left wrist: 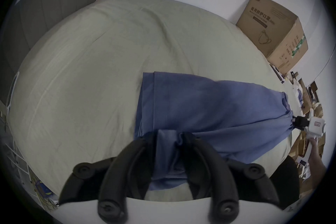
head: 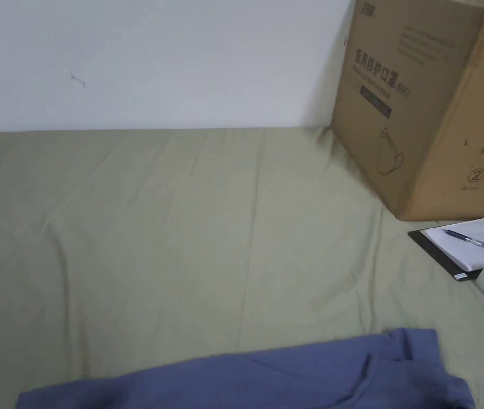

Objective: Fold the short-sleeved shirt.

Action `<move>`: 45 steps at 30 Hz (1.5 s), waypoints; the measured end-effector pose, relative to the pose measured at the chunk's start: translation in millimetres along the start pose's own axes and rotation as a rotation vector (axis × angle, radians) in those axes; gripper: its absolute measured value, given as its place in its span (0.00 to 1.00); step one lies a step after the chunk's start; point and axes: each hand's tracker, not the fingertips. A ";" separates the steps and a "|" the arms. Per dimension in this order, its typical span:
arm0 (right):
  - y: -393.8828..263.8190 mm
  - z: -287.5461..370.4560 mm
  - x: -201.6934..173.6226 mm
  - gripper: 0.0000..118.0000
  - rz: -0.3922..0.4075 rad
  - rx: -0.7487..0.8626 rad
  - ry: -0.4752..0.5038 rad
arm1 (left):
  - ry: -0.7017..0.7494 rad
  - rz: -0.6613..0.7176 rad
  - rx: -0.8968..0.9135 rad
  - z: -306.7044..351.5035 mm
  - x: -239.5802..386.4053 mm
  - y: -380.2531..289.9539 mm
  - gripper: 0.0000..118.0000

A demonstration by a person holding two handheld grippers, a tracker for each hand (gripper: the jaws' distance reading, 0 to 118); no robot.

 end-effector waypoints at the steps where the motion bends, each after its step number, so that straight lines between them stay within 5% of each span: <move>1: -0.2 0.5 -2.4 0.41 0.021 0.008 -0.016 | -0.003 0.003 0.000 0.8 0.5 0.2 0.34; 2: 1.3 2.6 -4.5 0.71 0.043 0.019 -0.052 | 0.001 0.002 -0.004 1.9 2.3 1.9 0.47; 4: 8.4 10.4 -2.9 1.00 0.034 0.025 -0.061 | 0.035 -0.007 -0.002 10.6 6.5 6.6 0.83; 5: 13.8 19.7 0.3 0.97 0.022 0.030 -0.046 | 0.063 -0.029 0.023 21.7 9.5 10.5 0.95; 12: 45.1 146.9 -40.9 0.96 0.047 0.289 0.188 | -0.233 0.028 0.374 151.0 57.0 51.1 0.96; 16: 38.8 222.3 -85.4 0.96 0.044 0.675 0.322 | -0.266 -0.063 0.687 208.4 91.0 47.3 0.96; 19: 21.2 250.5 -115.4 0.80 0.072 0.942 0.222 | -0.168 -0.128 0.901 229.9 115.9 28.2 0.86; 22: 12.3 258.6 -136.5 0.02 0.092 1.029 0.098 | -0.101 -0.170 0.972 234.2 129.4 16.1 0.00; 25: 5.7 265.1 -136.8 0.00 0.087 1.037 0.179 | -0.081 -0.166 0.973 235.3 134.4 10.6 0.00; 37: 5.7 269.5 -144.9 0.00 0.121 1.042 0.164 | -0.073 -0.043 0.986 240.4 114.7 10.8 0.00; 42: 10.9 267.4 -141.5 0.00 0.167 0.938 0.232 | -0.280 0.167 0.554 211.0 21.2 64.1 0.00; 45: 11.1 257.8 -145.2 0.00 0.186 0.867 0.241 | -0.566 0.378 0.104 145.1 -52.1 88.9 0.00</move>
